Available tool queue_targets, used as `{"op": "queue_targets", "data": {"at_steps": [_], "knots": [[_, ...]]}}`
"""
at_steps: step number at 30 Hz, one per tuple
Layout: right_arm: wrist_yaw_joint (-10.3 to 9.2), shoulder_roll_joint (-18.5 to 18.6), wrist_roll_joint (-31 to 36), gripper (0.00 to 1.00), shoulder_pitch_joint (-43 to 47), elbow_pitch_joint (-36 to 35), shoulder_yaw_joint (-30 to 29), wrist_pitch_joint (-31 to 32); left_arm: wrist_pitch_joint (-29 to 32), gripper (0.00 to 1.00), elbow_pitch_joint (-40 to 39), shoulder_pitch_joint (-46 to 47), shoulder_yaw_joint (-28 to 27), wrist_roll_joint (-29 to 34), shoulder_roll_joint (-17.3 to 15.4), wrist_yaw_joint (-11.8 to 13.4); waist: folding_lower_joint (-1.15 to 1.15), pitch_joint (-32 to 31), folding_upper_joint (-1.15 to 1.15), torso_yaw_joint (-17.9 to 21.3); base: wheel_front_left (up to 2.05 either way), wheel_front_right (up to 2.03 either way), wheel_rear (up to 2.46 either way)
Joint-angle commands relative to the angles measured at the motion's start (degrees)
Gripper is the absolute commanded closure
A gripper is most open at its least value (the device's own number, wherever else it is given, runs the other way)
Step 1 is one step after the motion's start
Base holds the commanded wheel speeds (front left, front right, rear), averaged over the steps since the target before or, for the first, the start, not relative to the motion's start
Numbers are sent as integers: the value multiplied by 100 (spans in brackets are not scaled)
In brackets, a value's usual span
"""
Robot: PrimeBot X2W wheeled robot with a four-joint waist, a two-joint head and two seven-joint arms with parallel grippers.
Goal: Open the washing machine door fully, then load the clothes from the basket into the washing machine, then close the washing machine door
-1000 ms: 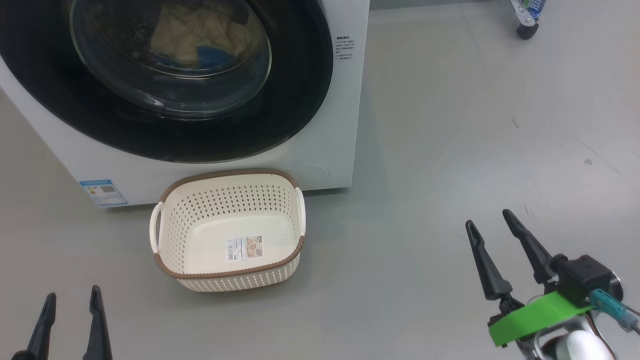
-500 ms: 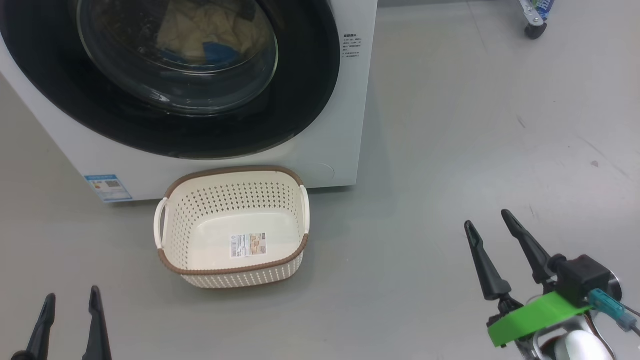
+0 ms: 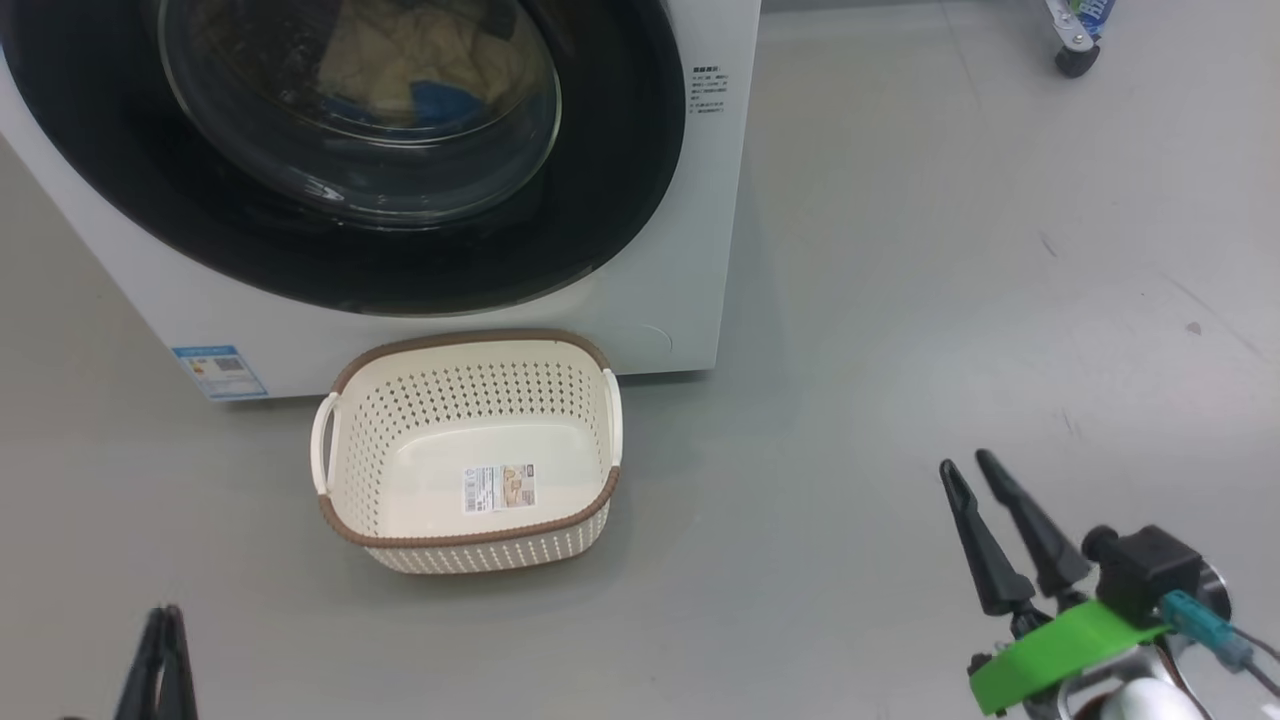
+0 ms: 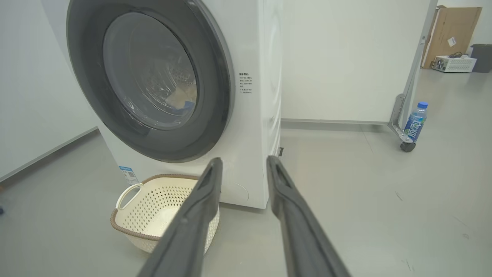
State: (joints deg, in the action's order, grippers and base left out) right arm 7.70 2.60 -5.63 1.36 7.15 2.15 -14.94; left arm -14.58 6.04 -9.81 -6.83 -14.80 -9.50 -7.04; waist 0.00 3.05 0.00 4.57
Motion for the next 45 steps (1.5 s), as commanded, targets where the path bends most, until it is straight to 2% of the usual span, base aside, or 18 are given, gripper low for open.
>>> {"op": "queue_targets", "data": {"at_steps": [1,45], "knots": [[0,-8,-3,100,35,92,12,0,3,100,99,-9,21,-3,49,0,0,0,0,0,0,0,0],[-7,140,-3143,100,-189,346,-89,579,730,100,405,540,37,-2661,294,-15,0,-99,0,-157,0,0,0]]}}
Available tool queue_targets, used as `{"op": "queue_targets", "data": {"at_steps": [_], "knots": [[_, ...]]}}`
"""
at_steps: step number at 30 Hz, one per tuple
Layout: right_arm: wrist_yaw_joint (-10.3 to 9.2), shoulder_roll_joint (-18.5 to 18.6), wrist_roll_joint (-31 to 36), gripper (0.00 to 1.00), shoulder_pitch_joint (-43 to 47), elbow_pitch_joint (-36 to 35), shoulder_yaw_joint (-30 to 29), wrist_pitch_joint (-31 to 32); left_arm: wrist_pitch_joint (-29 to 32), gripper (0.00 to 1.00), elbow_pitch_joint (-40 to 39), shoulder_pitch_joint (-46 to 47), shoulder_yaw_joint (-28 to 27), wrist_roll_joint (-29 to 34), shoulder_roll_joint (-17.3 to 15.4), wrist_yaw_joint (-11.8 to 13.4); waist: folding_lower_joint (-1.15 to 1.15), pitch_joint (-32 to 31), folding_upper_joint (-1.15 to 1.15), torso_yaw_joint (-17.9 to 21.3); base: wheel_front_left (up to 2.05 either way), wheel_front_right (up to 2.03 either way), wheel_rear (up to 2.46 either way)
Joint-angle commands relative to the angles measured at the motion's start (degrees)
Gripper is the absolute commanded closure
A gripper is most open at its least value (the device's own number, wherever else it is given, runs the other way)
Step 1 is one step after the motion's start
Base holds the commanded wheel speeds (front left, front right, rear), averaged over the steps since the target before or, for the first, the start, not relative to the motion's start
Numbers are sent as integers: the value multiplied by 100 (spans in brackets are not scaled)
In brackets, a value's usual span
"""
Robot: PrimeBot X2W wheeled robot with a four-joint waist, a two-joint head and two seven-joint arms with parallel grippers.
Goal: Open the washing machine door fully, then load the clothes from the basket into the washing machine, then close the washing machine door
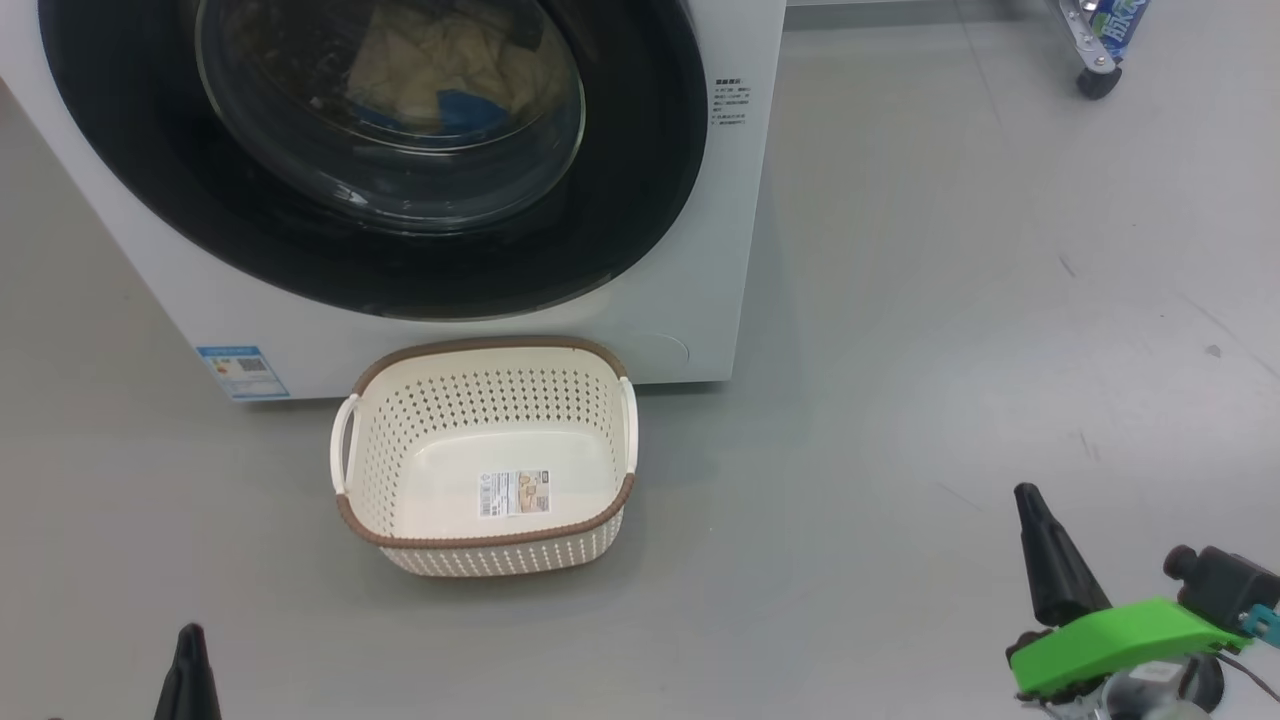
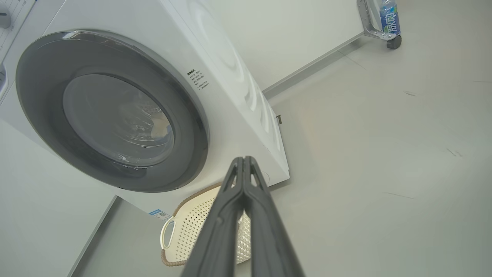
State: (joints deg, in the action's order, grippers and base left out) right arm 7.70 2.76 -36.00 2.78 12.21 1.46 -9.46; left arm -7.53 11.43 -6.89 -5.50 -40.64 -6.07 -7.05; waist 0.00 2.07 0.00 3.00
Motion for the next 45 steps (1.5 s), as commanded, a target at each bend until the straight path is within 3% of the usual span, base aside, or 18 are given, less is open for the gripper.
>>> {"op": "queue_targets", "data": {"at_steps": [1,45], "knots": [[-7,126,-178,100,-337,-156,-24,48,42,100,-130,260,-96,-139,-44,-15,0,-3,0,-4,0,0,0],[-15,175,-3261,100,-628,18,-289,763,782,100,84,829,-102,-2860,153,-31,0,-104,0,-165,0,0,0]]}}
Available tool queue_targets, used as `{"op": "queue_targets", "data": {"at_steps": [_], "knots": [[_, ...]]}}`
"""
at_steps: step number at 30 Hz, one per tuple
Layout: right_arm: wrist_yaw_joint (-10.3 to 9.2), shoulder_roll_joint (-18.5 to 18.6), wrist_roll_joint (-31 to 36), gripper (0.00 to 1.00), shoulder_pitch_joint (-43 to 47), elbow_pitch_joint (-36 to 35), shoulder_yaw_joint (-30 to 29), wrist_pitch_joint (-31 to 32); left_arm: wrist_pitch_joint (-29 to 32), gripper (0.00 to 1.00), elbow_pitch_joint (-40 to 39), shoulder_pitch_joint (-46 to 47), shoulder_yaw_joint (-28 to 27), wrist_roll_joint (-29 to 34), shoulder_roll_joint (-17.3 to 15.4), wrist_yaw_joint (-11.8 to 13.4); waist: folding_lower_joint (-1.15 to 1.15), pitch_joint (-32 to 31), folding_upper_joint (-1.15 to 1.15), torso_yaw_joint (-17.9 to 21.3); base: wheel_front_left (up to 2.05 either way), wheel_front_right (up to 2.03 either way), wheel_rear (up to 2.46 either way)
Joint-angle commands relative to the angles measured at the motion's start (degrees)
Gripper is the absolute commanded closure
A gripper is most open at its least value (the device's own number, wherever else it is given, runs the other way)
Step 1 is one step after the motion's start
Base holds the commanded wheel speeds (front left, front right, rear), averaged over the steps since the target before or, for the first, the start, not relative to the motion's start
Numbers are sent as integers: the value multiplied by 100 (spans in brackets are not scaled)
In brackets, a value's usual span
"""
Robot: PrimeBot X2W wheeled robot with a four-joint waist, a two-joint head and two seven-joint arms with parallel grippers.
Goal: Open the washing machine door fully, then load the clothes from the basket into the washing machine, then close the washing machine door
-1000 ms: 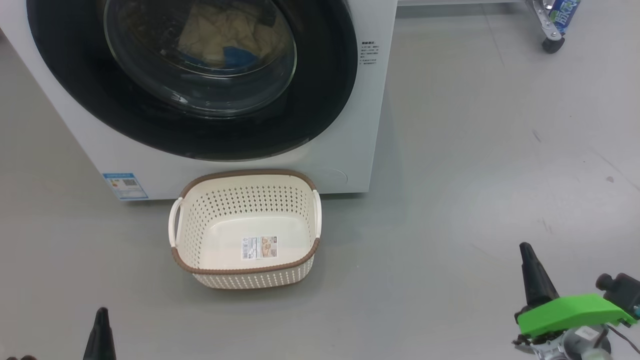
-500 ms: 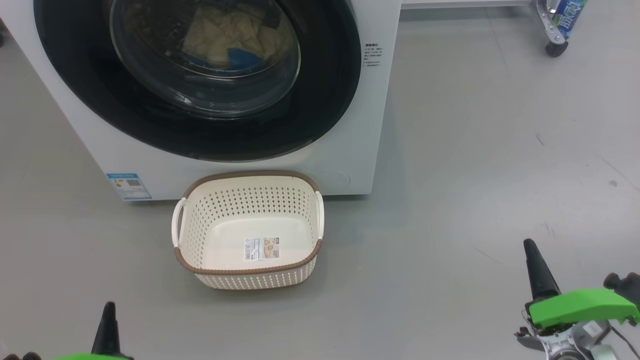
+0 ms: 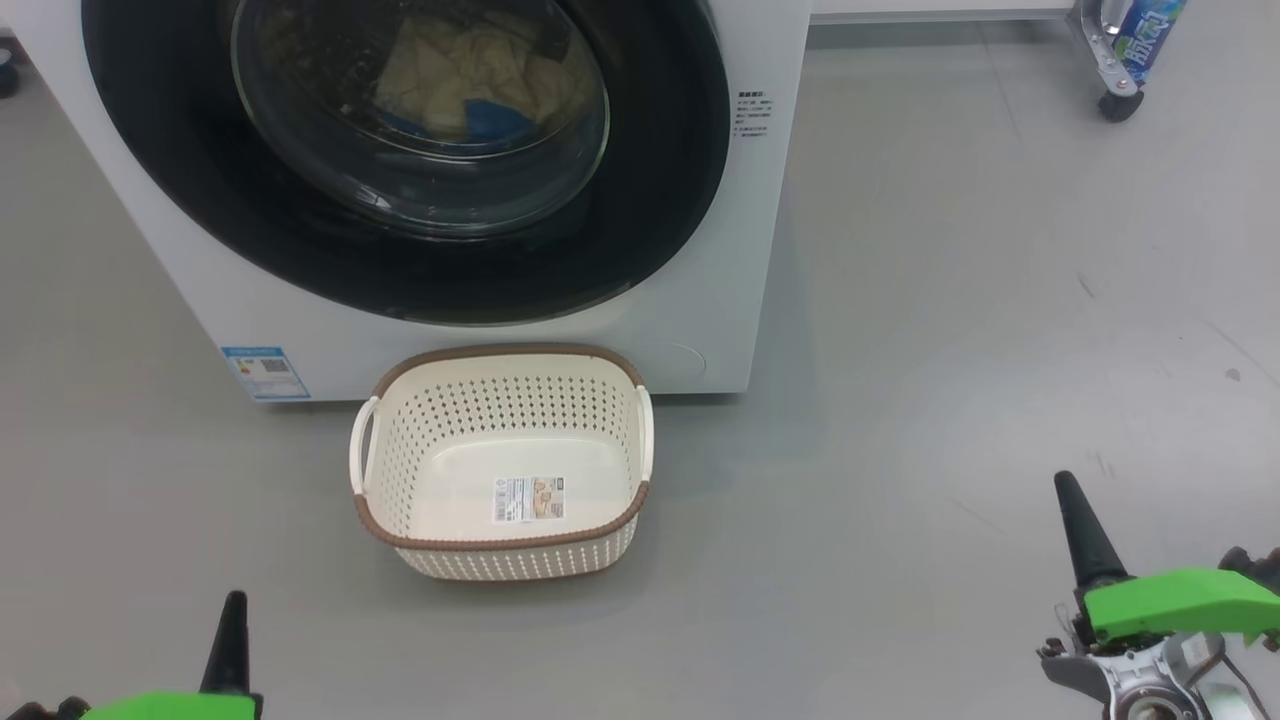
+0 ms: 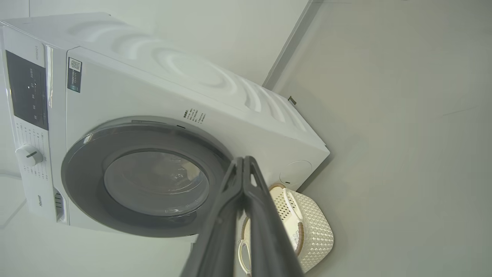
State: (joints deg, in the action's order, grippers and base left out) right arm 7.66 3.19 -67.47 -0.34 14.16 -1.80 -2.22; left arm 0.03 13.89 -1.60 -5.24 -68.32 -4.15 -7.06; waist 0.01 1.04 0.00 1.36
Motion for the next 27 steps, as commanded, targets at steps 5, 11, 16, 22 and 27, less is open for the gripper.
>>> {"op": "queue_targets", "data": {"at_steps": [5,11,16,22,27], "knots": [[-12,134,-457,100,-349,-157,1,125,110,100,-138,365,-128,-400,-17,-31,-1,-12,0,-19,0,0,0],[-13,135,-871,100,-389,-133,-43,229,211,100,-109,442,-129,-771,10,-33,-1,-26,0,-41,0,0,0],[-14,136,-1216,100,-423,-112,-81,316,295,100,-85,507,-129,-1081,33,-35,-1,-38,0,-59,0,0,0],[-15,136,-1560,100,-456,-92,-119,404,379,100,-61,572,-130,-1390,55,-37,-1,-49,0,-78,0,0,0],[-16,135,-1903,100,-490,-72,-157,492,462,100,-37,636,-130,-1700,77,-39,-1,-61,0,-96,0,0,0]]}}
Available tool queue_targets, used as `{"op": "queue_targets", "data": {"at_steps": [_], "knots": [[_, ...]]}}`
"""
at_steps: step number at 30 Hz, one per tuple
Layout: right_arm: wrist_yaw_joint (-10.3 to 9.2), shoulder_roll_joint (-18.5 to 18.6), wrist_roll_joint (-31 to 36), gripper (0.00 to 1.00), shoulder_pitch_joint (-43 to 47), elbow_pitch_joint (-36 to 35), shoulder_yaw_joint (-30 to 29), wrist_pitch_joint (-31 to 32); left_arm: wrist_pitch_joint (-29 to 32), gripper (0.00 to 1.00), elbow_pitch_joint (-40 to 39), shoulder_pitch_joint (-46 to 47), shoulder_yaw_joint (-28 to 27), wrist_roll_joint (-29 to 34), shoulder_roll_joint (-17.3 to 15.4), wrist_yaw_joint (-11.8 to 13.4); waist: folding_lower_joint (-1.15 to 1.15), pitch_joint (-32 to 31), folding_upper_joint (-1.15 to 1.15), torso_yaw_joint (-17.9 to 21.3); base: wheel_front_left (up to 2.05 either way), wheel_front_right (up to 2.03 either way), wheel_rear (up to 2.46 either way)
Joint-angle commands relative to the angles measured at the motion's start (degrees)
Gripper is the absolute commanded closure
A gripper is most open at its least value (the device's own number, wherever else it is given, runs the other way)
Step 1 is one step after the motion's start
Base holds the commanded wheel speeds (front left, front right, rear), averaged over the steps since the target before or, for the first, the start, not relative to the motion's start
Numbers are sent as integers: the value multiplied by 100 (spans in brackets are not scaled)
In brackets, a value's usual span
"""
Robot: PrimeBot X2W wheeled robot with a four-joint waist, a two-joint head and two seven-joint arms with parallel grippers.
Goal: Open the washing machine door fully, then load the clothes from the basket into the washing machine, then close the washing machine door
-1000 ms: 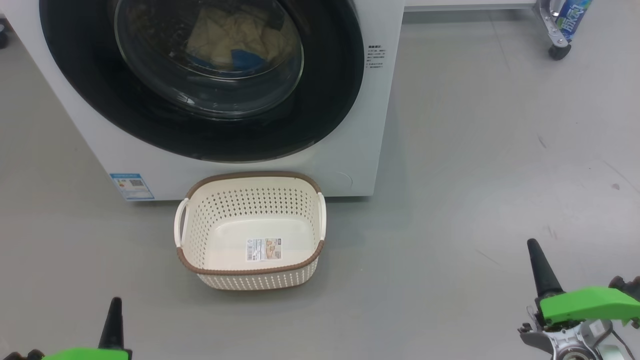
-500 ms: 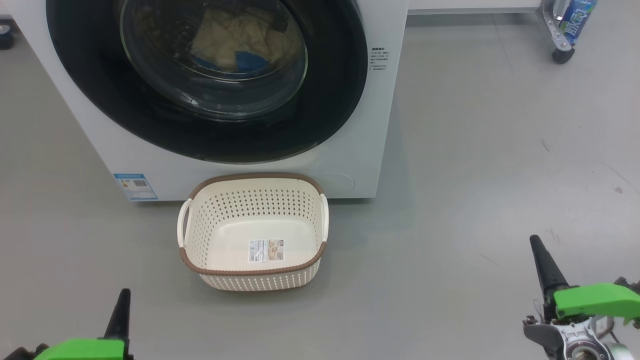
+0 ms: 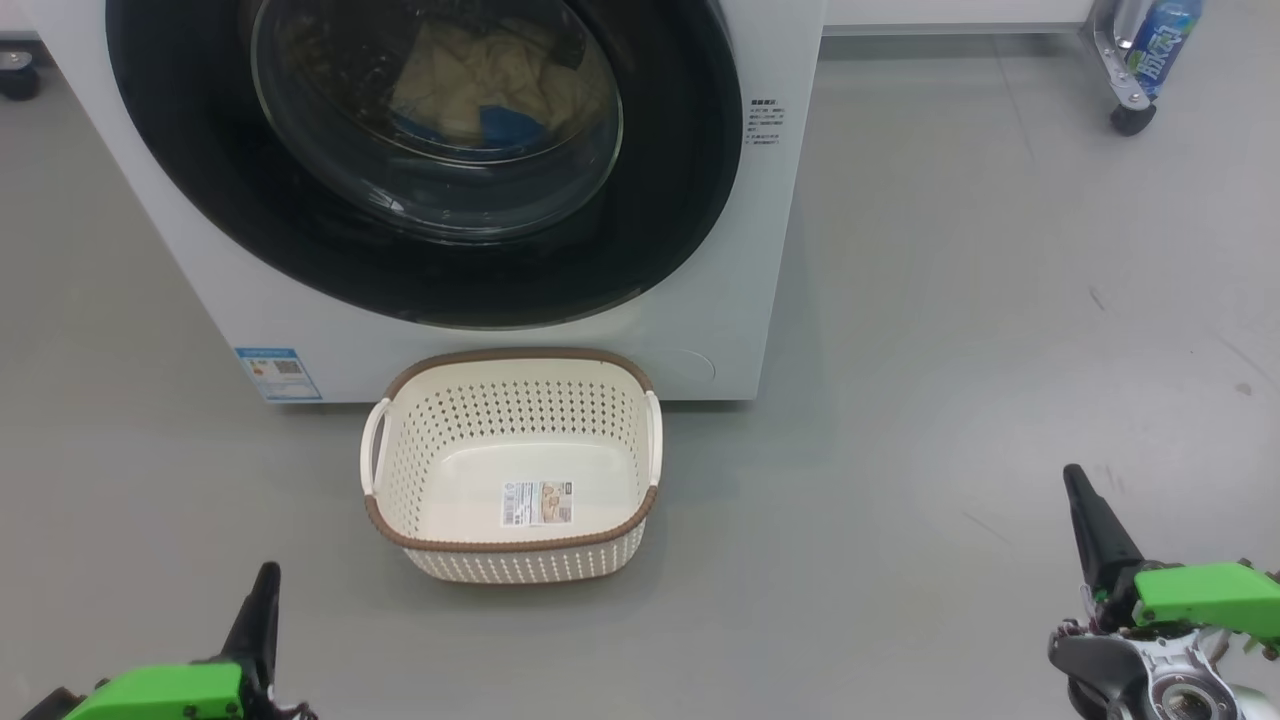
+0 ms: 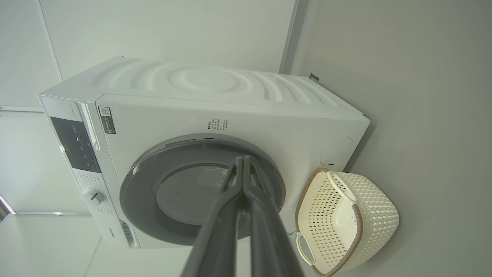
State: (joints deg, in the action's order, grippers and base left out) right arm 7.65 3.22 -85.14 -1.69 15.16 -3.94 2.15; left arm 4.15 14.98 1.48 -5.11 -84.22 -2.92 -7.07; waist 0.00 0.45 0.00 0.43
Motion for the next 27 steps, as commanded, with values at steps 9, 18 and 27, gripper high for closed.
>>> {"op": "queue_targets", "data": {"at_steps": [9,18,27], "knots": [[-16,130,-753,100,-415,-135,-14,215,202,100,-102,445,-143,-667,-5,-41,0,-22,0,-35,0,0,0],[-16,117,-877,100,-430,-126,-49,266,236,100,-92,472,-143,-793,4,-42,0,-27,0,-43,0,0,0],[-16,101,-859,100,-432,-124,-70,283,235,100,-92,471,-142,-794,4,-42,0,-27,0,-43,0,0,0]]}}
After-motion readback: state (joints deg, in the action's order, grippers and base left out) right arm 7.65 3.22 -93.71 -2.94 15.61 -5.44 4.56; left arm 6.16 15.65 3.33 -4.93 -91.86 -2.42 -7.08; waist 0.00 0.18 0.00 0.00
